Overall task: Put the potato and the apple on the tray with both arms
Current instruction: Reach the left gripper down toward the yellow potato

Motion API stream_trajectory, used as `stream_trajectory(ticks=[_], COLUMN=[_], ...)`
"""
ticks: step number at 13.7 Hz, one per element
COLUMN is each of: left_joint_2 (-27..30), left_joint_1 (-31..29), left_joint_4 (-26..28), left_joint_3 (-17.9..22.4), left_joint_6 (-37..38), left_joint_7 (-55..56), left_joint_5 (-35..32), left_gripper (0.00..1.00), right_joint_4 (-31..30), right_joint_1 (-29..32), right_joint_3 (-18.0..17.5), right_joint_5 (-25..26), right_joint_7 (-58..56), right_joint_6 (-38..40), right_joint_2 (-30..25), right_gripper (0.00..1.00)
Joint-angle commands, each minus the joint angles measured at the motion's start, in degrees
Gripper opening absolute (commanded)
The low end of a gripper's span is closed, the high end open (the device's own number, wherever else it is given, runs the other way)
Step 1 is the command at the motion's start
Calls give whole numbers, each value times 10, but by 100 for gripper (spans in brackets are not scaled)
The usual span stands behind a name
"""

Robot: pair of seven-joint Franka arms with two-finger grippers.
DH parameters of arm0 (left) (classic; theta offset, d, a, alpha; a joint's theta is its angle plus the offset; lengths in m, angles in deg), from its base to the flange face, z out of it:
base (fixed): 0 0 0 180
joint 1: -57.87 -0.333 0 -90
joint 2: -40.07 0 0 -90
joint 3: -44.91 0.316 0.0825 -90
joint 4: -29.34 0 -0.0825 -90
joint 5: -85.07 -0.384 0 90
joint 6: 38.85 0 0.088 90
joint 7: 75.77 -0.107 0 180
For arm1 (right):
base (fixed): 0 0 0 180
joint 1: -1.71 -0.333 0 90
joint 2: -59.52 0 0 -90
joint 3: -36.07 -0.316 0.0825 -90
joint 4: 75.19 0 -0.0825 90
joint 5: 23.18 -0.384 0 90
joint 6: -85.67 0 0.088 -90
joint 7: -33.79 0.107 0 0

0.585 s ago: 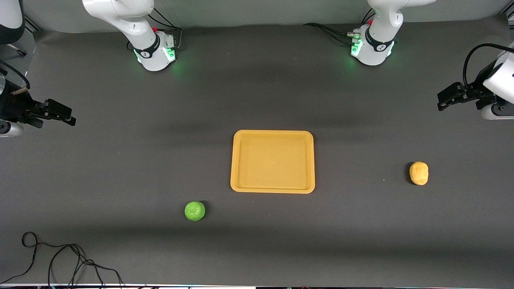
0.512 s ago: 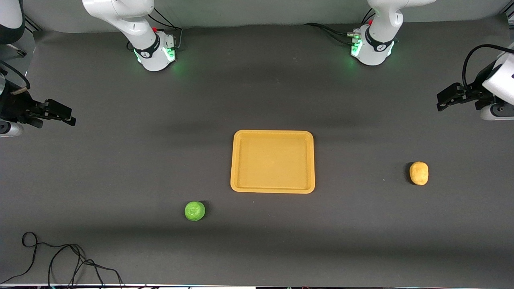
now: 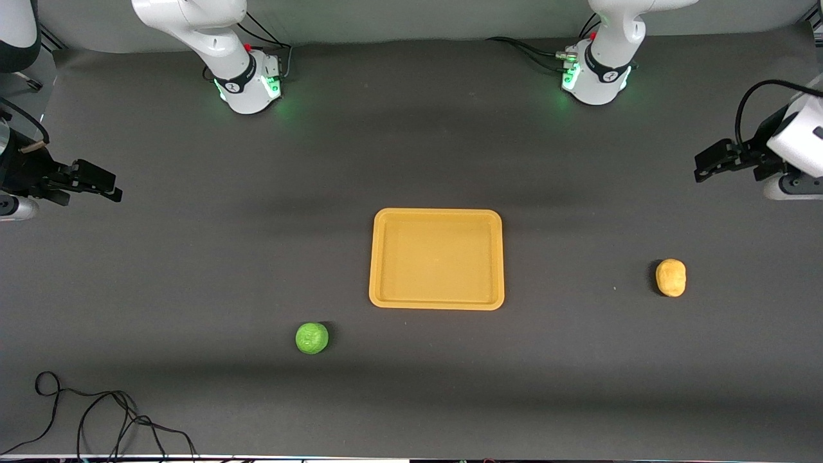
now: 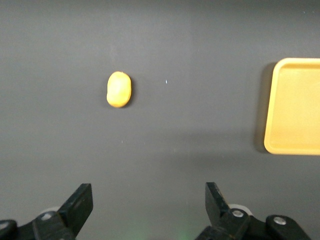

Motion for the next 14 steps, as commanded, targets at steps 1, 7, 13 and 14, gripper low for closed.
stream_trajectory(ticks=[1,7,13,14], left_joint_2=[-22,-216,-303,-310], left_joint_1=[-22,-100,-116,-120], left_joint_4=[97,129,107,107], left_joint_3=[8,7,7,7], left_joint_6=[-121,-335,-342,-336], left_joint_7=[-53,-192,-272,-272], left_joint_5=[-2,1,3,4], left_gripper=[100,100,100,99], right_joint_4=[6,16,17,16], right_joint_1=[0,1,1,1], right_joint_3=[-2,-2,-2,-2], right_joint_5=[7,7,7,7], right_joint_7=[4,-2,0,1], right_joint_6=[6,6,3,2], right_joint_2=[5,11,12,12], right_gripper=[100,100,100,100])
